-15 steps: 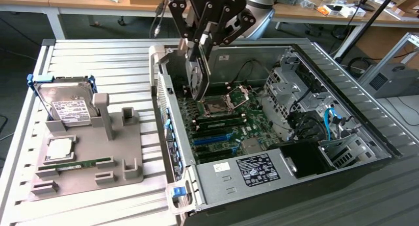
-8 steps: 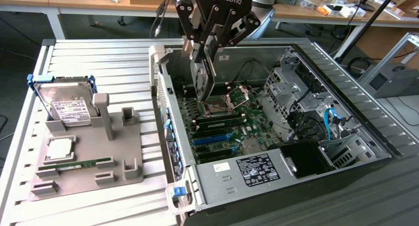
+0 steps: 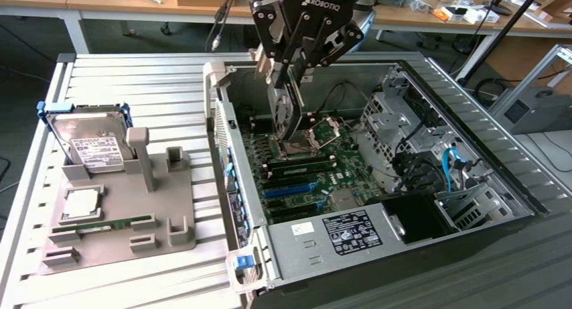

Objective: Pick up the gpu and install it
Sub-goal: 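Pick up the gpu and move the gpu toward the slot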

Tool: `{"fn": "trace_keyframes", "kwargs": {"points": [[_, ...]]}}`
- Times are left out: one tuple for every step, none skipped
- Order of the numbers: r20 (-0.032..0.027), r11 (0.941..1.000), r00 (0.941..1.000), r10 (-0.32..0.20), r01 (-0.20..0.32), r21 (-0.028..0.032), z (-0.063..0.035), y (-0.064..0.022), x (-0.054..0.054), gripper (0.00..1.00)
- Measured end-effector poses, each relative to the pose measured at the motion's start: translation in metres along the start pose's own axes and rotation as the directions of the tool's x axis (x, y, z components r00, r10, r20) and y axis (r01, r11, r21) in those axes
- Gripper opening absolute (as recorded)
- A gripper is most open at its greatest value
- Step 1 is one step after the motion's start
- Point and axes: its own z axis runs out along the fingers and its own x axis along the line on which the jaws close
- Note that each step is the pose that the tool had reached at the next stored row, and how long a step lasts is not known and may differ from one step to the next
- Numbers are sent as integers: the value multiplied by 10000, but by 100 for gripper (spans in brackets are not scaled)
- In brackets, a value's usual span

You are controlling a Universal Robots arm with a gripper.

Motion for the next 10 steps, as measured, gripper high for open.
{"fn": "trace_keyframes", "kwargs": {"points": [[-11, 10000, 10000, 1, -1, 0, 5, 1, -21, 27], [-20, 10000, 10000, 2, -2, 2, 7, 2, -35, 27], [-29, 10000, 10000, 2, -2, 2, 11, 3, -51, 27], [-38, 10000, 10000, 2, -2, 4, 15, 4, -67, 27], [-48, 10000, 10000, 3, -2, 5, 19, 5, -81, 27], [-58, 10000, 10000, 2, -2, 5, 23, 6, -98, 27], [-67, 10000, 10000, 2, -2, 7, 27, 7, -113, 27], [-76, 10000, 10000, 3, -3, 7, 31, 8, -128, 27], [-85, 10000, 10000, 4, -3, 7, 36, 9, -143, 27], [-96, 10000, 10000, 5, -5, 9, 40, 10, -159, 27]]}}
